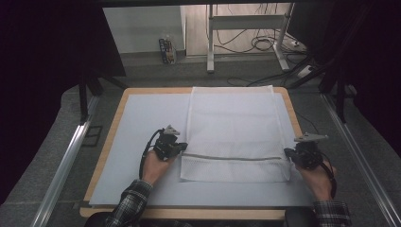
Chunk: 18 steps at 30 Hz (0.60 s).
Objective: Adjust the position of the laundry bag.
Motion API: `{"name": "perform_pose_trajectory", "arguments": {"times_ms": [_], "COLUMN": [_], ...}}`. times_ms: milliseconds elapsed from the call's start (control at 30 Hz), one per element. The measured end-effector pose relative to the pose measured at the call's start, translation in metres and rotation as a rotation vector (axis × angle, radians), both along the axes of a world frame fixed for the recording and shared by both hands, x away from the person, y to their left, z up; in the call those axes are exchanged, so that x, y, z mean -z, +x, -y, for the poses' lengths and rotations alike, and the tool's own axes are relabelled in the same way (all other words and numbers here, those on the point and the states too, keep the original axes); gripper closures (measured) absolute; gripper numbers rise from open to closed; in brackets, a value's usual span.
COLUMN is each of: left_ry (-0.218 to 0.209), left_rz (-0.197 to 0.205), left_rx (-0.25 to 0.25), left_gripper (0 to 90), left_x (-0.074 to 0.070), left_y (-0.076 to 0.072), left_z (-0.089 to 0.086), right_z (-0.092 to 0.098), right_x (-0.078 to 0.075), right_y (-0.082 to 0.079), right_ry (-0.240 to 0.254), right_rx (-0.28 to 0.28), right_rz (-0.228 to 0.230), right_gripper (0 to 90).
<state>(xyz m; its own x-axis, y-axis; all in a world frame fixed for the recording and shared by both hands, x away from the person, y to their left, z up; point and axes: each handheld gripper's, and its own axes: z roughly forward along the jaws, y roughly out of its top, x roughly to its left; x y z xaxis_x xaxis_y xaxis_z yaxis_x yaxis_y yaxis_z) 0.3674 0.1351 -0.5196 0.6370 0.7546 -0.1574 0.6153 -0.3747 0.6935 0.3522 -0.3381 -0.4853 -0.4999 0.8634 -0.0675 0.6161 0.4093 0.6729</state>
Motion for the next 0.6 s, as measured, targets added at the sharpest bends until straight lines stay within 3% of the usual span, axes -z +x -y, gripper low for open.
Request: {"name": "perform_pose_trajectory", "arguments": {"times_ms": [333, 600], "left_ry": [0.001, 0.016], "left_rz": [-0.038, -0.039], "left_rx": [-0.013, -0.025], "left_gripper": [89.8, 89.7], "left_x": [-0.003, -0.005], "left_y": [-0.019, -0.038], "left_z": [-0.028, -0.047], "right_z": [-0.022, -0.041], "right_x": [-0.006, -0.009], "right_y": [-0.013, -0.022], "right_ry": [-0.012, -0.025], "right_rx": [-0.088, -0.148], "right_rz": [0.012, 0.019], "right_gripper": [89.1, 89.1]}}
